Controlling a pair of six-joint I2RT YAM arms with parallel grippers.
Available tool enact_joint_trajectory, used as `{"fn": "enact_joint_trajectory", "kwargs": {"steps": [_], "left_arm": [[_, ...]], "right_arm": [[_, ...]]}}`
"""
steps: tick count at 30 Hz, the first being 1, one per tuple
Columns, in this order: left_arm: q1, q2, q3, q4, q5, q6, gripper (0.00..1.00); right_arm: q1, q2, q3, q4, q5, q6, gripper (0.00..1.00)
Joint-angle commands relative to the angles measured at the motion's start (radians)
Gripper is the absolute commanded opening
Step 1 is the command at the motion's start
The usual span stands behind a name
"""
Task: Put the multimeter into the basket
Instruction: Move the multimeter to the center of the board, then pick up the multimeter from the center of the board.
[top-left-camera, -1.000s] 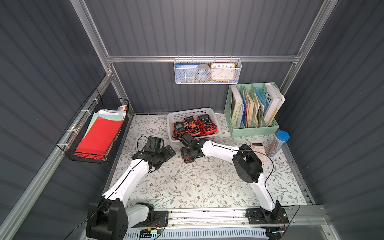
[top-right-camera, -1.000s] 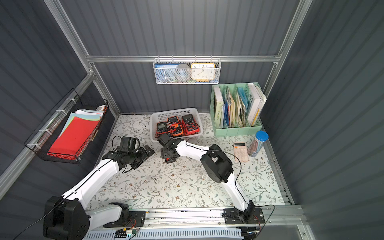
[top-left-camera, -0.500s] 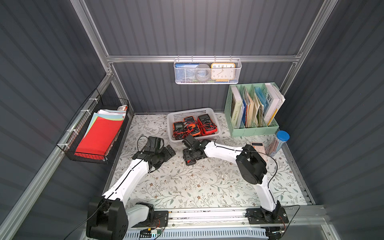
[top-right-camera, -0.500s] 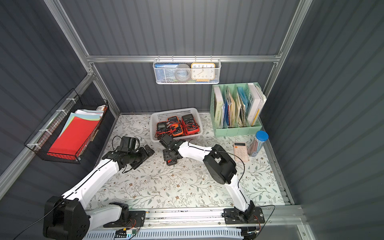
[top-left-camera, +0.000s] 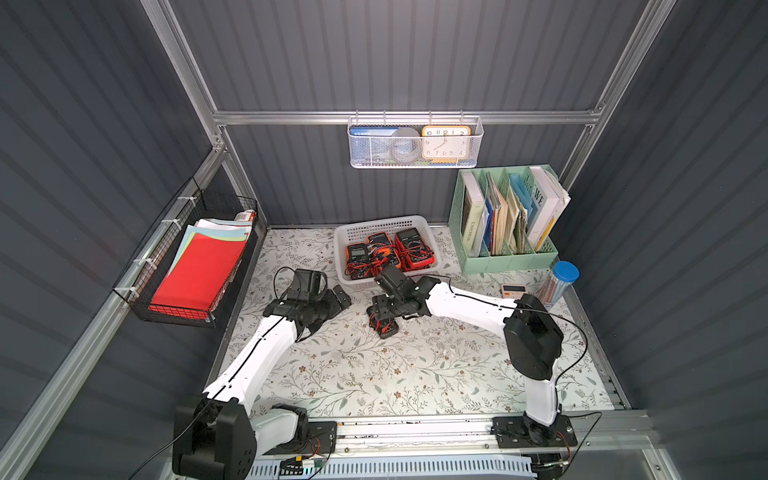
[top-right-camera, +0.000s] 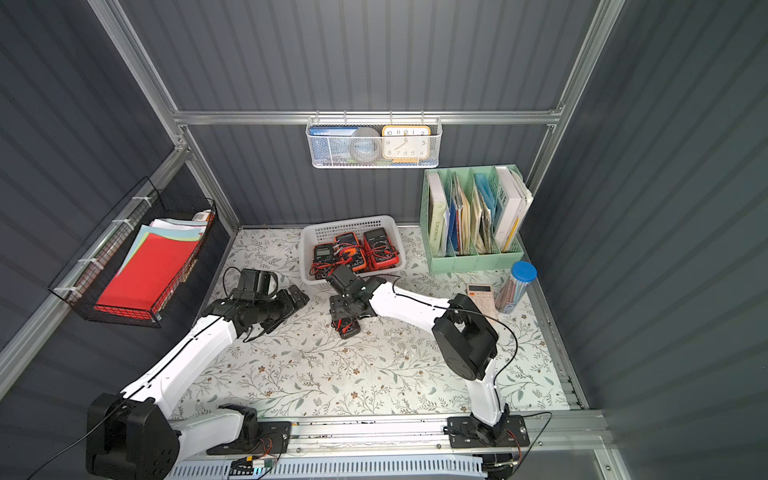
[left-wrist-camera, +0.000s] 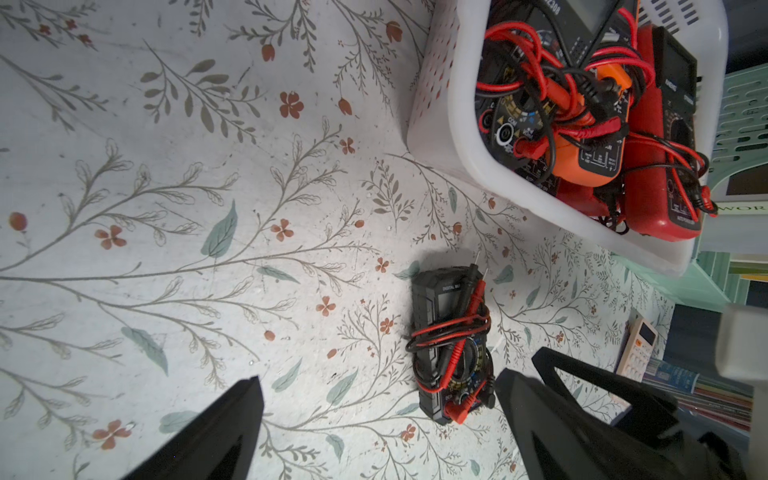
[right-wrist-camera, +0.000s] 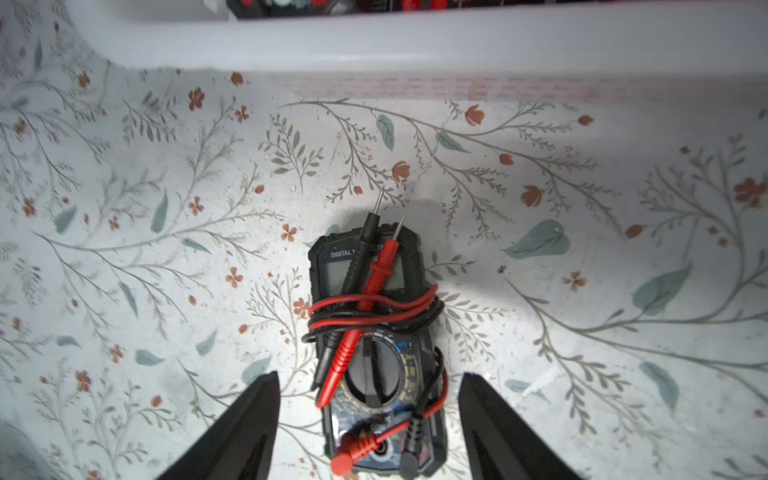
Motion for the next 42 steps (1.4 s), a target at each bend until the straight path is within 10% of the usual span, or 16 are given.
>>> {"fn": "enact_joint_trajectory", "kwargs": {"steps": [1,18,30,42], "left_arm": [[-0.002,0.0,0.025,-0.022,0.004,0.021,0.99],[-0.002,-0.008,0.026,-0.031,0.003,0.024,0.99],[-0.002,-0.007,0.027,-0.03,0.016,0.033,0.99],[-0.036,-0.009,0.038,0.04,0.089,-0.008,0.99]], "right_arm": [[0.008,0.011,-0.007,-0.011,-0.017,-0.023,0.89],[0.034,0.177,0.05,-0.087,0.005,-0.147,0.99],[0.034,0.154,0.041,-0.103,0.006,-0.146,0.66],[0.033,-0.088,-0.032,-0.083,0.03,-0.11,0.63]]}}
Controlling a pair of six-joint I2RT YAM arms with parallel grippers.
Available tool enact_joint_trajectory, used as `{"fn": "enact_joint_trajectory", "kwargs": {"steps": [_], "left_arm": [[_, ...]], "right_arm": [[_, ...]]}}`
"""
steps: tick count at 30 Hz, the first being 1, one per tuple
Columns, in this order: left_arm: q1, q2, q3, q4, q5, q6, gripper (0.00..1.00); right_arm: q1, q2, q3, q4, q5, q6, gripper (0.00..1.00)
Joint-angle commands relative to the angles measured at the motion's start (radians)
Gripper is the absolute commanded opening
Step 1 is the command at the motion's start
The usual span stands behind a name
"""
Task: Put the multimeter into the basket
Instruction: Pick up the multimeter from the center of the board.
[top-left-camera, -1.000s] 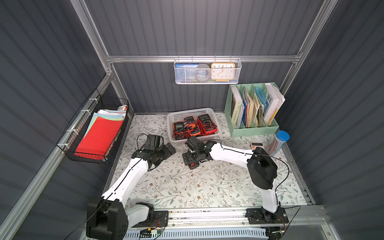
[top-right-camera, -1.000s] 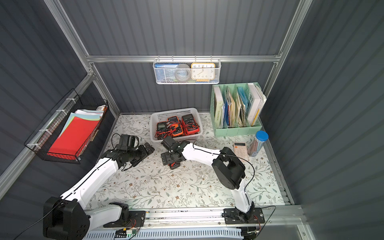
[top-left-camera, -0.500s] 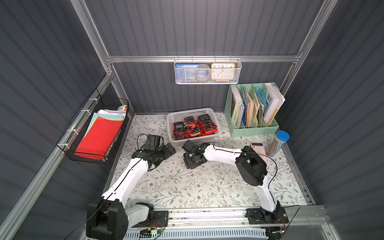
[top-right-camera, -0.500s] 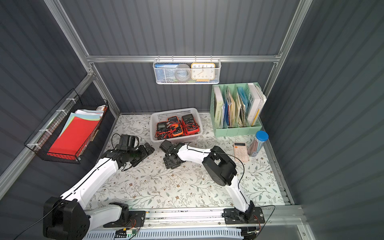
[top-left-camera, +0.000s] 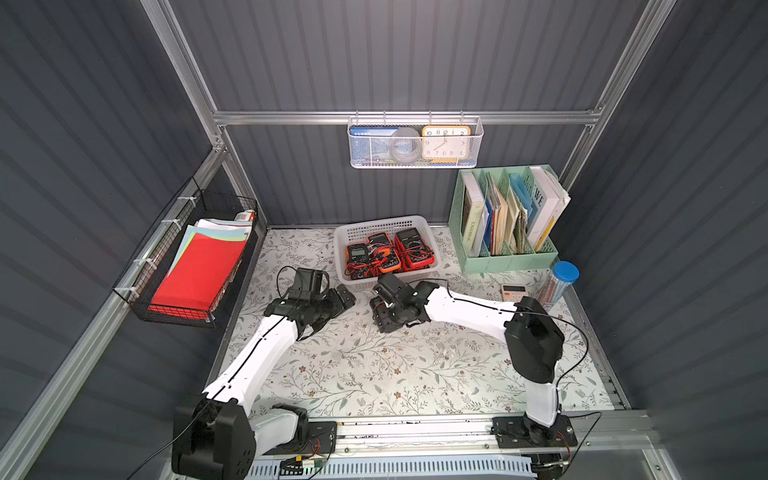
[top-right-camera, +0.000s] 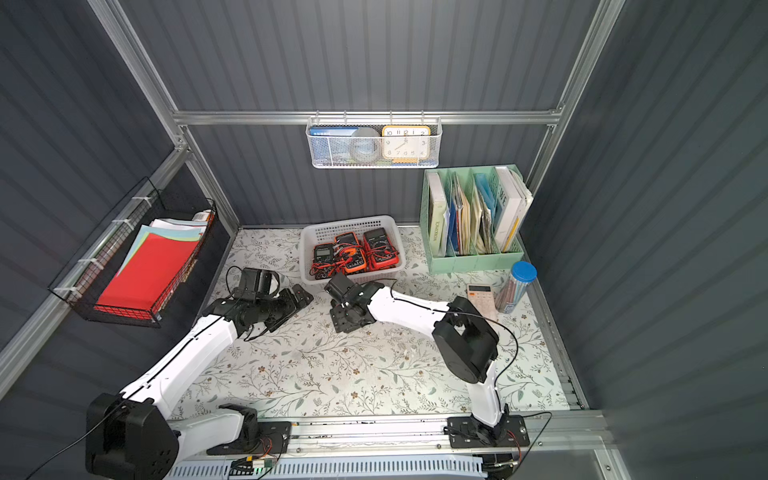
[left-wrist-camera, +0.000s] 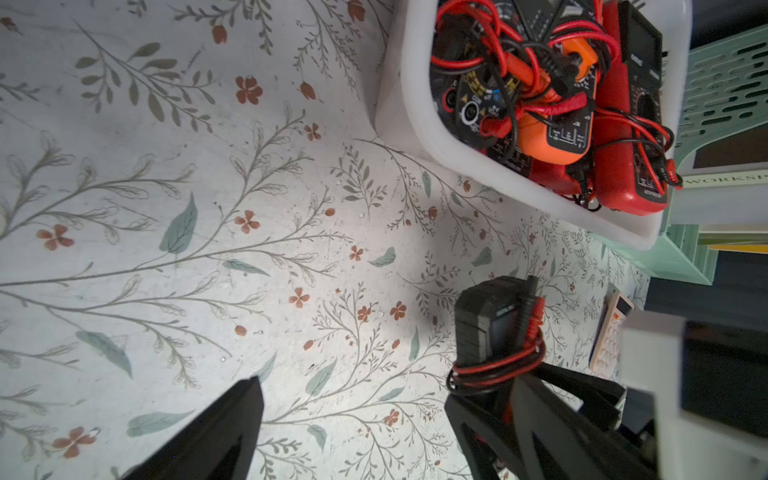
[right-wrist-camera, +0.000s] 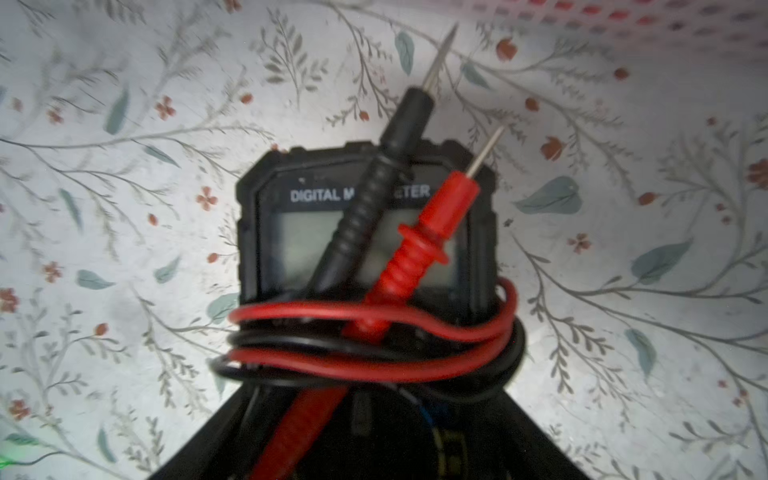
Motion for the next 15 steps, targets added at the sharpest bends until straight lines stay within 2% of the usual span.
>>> {"fn": "enact_joint_trajectory", "kwargs": {"steps": [1,9,15], "left_arm": [[-0.013,-0.014,0.023,0.04,0.035,-0.028,0.99],[-0.013,-0.02,0.079,0.072,0.02,-0.056,0.99],[-0.013,0.028,0.148,0.098,0.02,-0.054,0.99]], "right_arm": [[-0.001,-0.059,0.0,-0.001,0.035,0.02,0.63],[-0.048,-0.133,0.059,0.037,0.082,0.012,0.63],[-0.11,-0.068,0.201,0.041,0.089,0.014,0.63]]}}
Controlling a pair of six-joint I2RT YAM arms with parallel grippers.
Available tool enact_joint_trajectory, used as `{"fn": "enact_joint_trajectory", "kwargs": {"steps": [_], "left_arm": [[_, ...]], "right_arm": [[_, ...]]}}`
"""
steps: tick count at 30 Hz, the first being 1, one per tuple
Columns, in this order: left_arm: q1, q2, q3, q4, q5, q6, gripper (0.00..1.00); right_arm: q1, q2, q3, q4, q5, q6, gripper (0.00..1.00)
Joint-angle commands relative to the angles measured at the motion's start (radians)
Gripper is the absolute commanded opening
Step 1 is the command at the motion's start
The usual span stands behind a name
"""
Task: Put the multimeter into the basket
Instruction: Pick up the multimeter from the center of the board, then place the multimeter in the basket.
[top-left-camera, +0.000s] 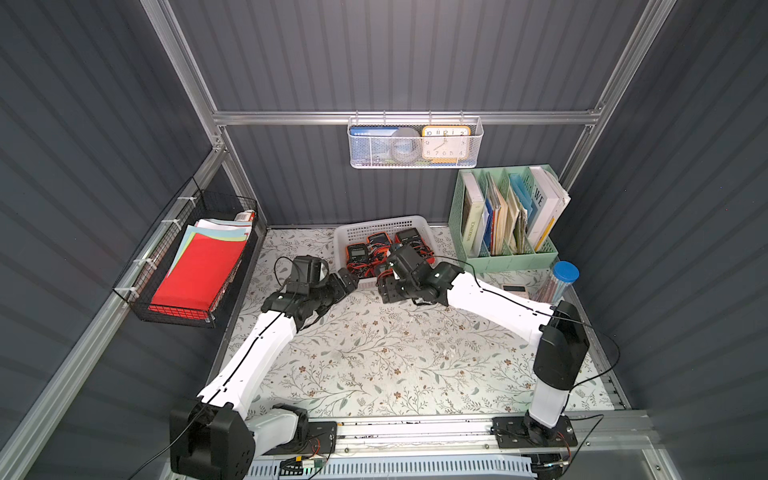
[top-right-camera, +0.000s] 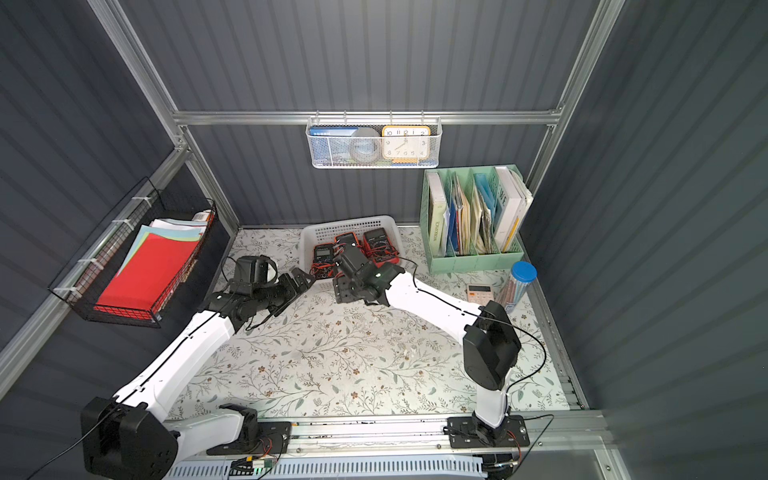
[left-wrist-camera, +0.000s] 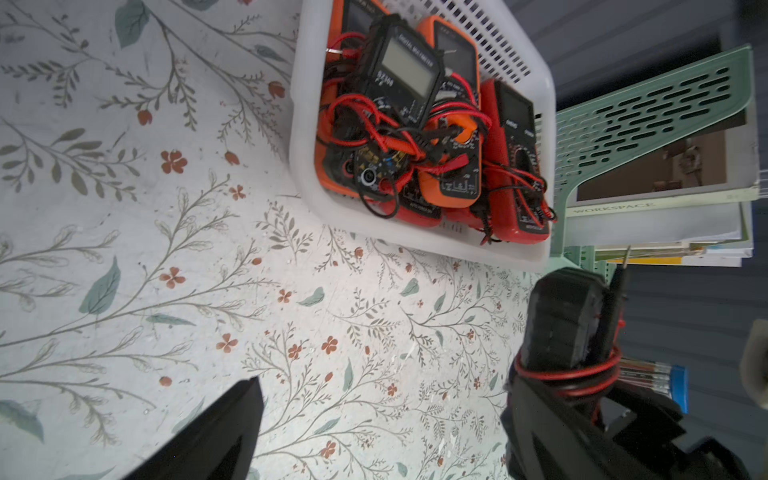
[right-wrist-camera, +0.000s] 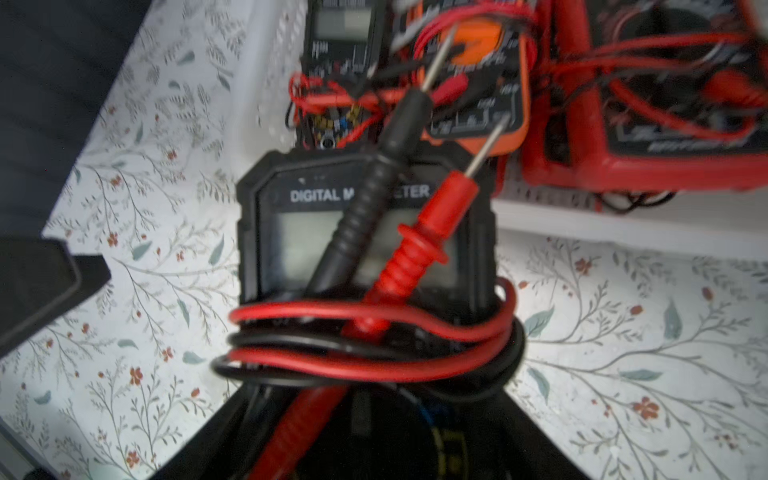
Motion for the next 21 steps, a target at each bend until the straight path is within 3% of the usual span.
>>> {"fn": "enact_joint_trajectory", "kwargs": {"steps": [1,11,21], "left_arm": [[-0.002,0.034,0.051,0.03,0.003,-0.009,0.99],[-0.002,0.16,0.168,0.041,0.022,0.025,0.99],[-0.002,0.167,0.163,0.035,0.02,0.03,0.99]], "right_arm": [[-0.036,0.046,0.099,0.031,0.03,0.005,0.63],[-0.109,0.276,0.362,0.091,0.078,-0.052,0.63],[-0.143,0.491,0.579,0.065,0.099,-0.09,0.64]]}}
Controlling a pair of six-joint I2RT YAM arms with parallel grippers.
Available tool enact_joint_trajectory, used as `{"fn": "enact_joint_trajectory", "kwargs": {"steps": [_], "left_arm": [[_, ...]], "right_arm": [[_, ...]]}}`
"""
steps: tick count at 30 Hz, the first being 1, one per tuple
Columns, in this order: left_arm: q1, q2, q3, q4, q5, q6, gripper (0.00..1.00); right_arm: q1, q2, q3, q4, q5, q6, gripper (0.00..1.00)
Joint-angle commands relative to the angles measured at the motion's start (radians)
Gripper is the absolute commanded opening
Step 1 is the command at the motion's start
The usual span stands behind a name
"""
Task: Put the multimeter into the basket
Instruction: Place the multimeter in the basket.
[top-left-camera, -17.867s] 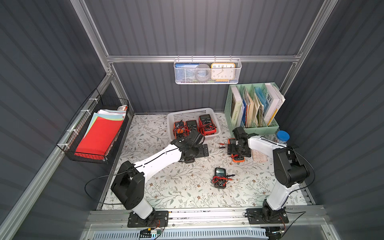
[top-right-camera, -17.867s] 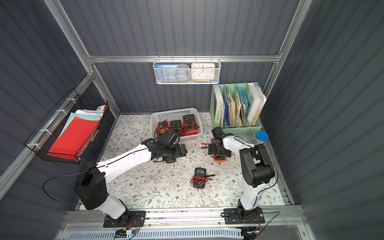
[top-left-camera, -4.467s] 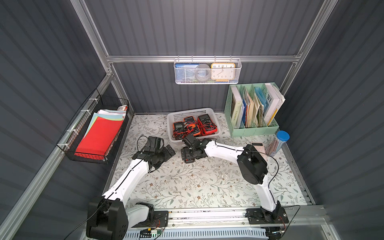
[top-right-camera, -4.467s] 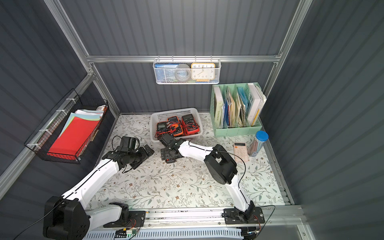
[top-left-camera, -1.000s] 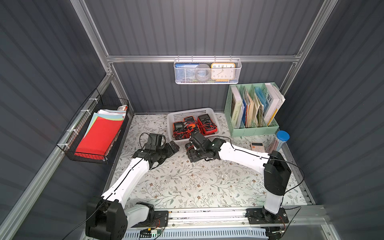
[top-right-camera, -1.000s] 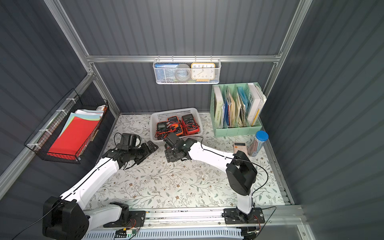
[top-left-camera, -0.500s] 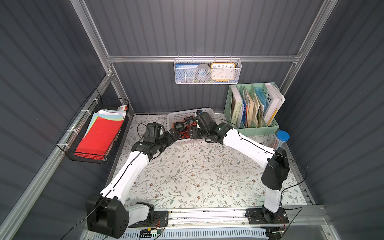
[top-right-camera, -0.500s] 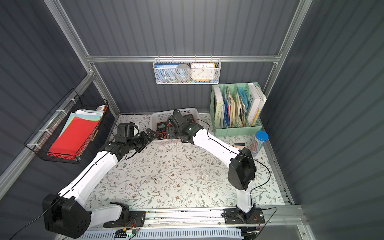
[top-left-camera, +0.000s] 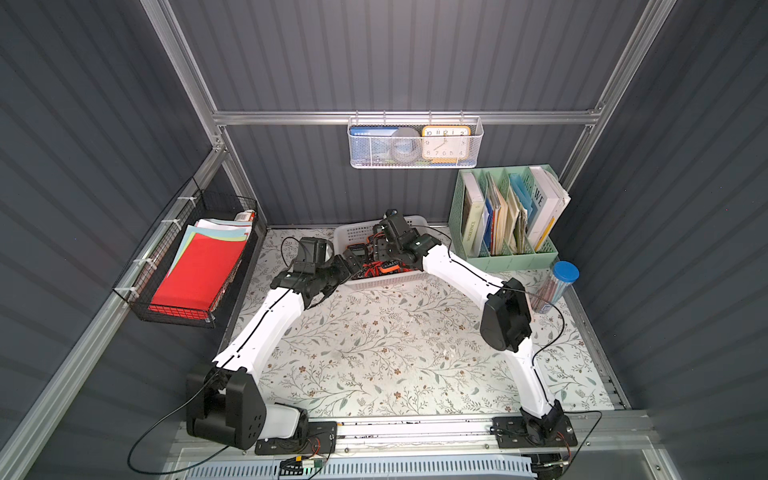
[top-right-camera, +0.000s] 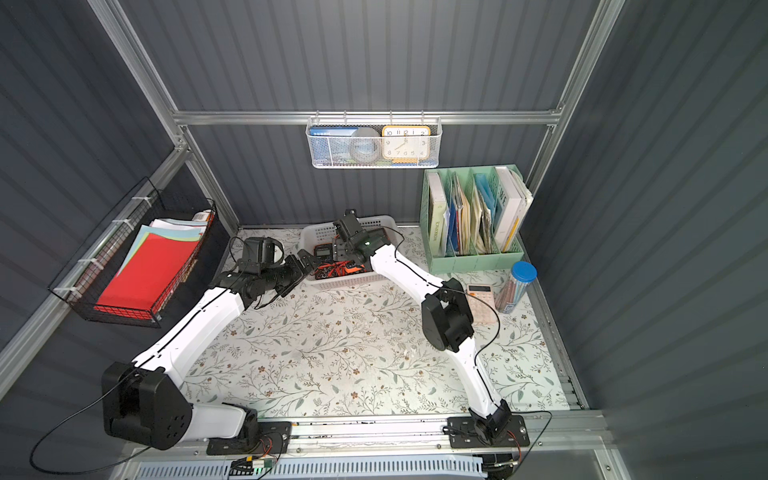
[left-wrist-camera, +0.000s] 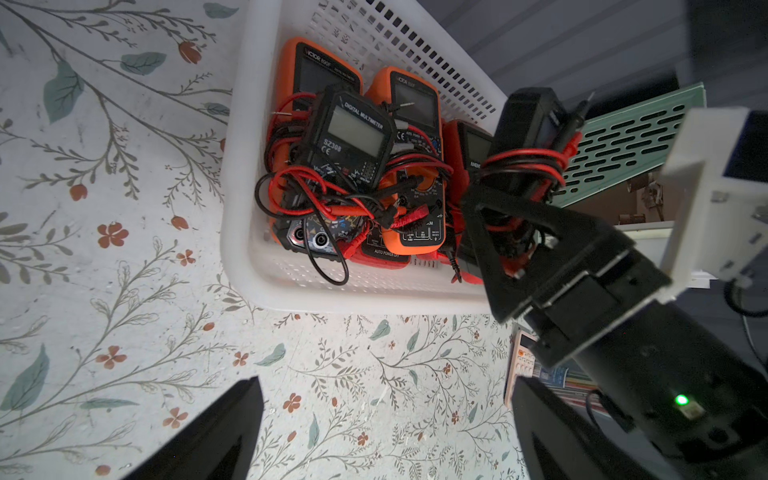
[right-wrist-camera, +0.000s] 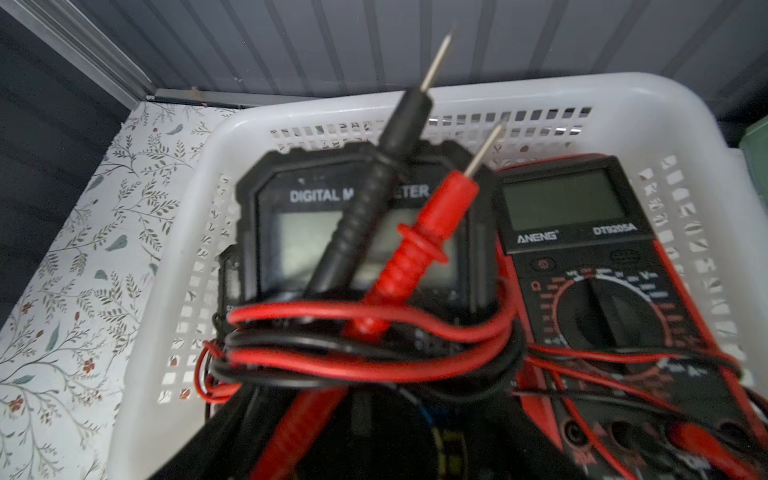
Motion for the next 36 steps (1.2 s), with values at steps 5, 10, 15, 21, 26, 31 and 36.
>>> {"fn": "enact_joint_trajectory", "kwargs": {"steps": [5,10,15,21,26,31,36], "left_arm": [[-0.002,-0.009,0.007,-0.007,0.009,0.022,0.99],[-0.002,-0.016,0.002,-0.01,0.009,0.021,0.99],[-0.002,-0.017,-0.002,-0.009,0.006,0.017,0.99],[-0.003,-0.014,-0.003,-0.006,0.007,0.016,0.99],[-0.002,-0.013,-0.002,-0.008,0.006,0.017,0.99],[-0.003,-0.012,0.007,-0.012,-0.001,0.027,0.99],[-0.002,-0.007,0.039,-0.036,-0.022,0.058,0.99]], "right_arm": [[-0.011,0.093,0.112,-0.019,0.028,-0.023,0.66],[-0.017,0.144,0.143,-0.038,0.023,-0.022,0.71],[-0.02,0.16,0.143,-0.042,0.026,-0.018,0.75],[-0.026,0.159,0.143,-0.052,0.021,-0.009,0.96],[-0.027,0.124,0.14,-0.053,0.022,-0.017,0.99],[-0.028,0.043,0.099,-0.025,0.012,-0.021,0.99],[-0.027,-0.06,0.041,0.006,0.001,-0.02,0.99]]}}
